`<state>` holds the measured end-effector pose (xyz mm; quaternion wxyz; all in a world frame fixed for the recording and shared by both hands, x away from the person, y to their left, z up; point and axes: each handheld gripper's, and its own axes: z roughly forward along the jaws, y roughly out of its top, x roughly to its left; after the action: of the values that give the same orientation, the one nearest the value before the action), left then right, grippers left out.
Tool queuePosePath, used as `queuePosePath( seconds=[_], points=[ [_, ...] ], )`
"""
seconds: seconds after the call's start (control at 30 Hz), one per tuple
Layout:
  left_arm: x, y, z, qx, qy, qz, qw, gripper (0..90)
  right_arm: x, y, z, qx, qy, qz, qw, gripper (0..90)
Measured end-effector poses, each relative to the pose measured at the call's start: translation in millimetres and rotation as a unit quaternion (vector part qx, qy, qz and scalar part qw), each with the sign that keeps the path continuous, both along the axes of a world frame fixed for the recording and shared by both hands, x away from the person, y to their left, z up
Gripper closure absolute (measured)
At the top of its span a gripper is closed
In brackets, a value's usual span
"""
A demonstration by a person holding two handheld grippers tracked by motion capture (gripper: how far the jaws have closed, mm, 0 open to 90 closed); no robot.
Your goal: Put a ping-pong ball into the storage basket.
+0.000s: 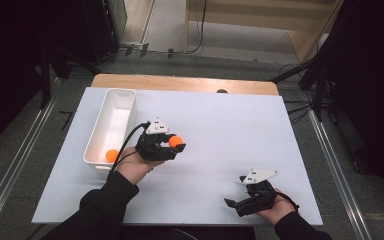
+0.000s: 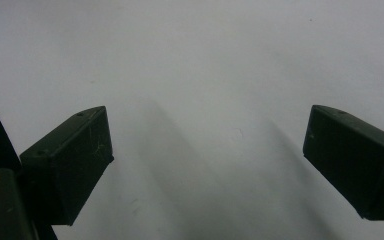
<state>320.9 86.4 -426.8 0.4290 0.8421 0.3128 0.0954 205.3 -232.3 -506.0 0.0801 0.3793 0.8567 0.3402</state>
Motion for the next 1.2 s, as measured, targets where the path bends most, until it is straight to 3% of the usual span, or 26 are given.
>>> queuePosePath(
  seconds=[1.2],
  points=[
    [10.9, 17.8, 6.3, 0.005, 0.001, 0.035, 0.9994, 50.0, 0.1, 0.1, -0.2, -0.002, 0.0, 0.0, 1.0, 4.3]
  ],
)
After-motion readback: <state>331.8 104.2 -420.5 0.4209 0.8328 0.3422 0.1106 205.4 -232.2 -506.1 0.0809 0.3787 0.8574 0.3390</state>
